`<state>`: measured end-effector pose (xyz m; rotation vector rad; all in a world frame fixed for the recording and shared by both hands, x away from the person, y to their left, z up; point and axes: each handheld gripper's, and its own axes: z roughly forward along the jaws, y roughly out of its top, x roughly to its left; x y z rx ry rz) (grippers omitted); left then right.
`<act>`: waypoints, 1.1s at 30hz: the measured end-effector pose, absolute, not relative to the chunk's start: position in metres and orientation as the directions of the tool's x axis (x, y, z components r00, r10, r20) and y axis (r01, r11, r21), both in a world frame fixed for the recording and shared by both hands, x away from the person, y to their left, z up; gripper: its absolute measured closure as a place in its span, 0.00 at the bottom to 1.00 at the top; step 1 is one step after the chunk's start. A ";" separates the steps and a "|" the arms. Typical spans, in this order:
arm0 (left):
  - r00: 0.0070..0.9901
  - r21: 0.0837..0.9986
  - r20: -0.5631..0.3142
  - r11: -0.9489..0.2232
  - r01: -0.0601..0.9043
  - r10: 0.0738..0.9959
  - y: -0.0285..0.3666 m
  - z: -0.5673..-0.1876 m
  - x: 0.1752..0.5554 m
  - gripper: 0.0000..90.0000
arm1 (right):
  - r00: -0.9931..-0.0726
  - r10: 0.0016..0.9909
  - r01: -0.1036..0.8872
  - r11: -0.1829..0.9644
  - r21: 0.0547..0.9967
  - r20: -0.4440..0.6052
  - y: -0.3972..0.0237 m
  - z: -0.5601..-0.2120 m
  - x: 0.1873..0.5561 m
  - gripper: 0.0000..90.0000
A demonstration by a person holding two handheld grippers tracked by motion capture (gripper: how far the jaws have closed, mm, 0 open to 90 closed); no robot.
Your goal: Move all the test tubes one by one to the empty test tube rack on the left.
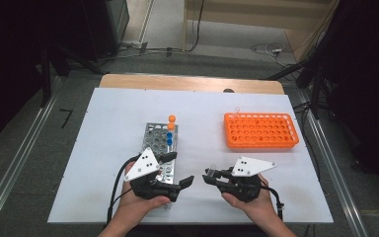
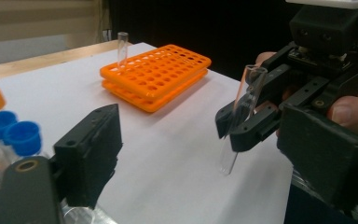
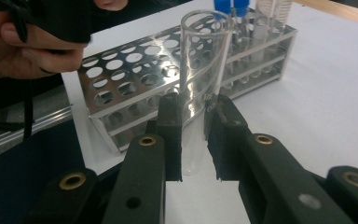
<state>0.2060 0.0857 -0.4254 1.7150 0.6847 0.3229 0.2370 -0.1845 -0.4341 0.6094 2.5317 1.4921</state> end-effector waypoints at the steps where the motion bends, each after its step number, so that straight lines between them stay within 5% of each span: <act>1: 0.790 0.955 -0.137 -0.133 0.266 0.597 0.083 -0.425 0.205 0.23 | -0.911 0.404 0.269 0.428 0.863 0.084 -0.183 -0.434 0.236 0.82; 14: 0.849 0.957 -0.133 -0.157 0.245 0.511 0.065 -0.425 0.202 0.59 | -0.929 0.363 0.251 0.462 0.850 0.076 -0.167 -0.436 0.228 0.82; 33: 0.873 0.956 -0.091 -0.202 0.211 0.479 0.059 -0.427 0.200 0.84 | -0.938 0.336 0.251 0.475 0.844 0.090 -0.160 -0.435 0.224 0.82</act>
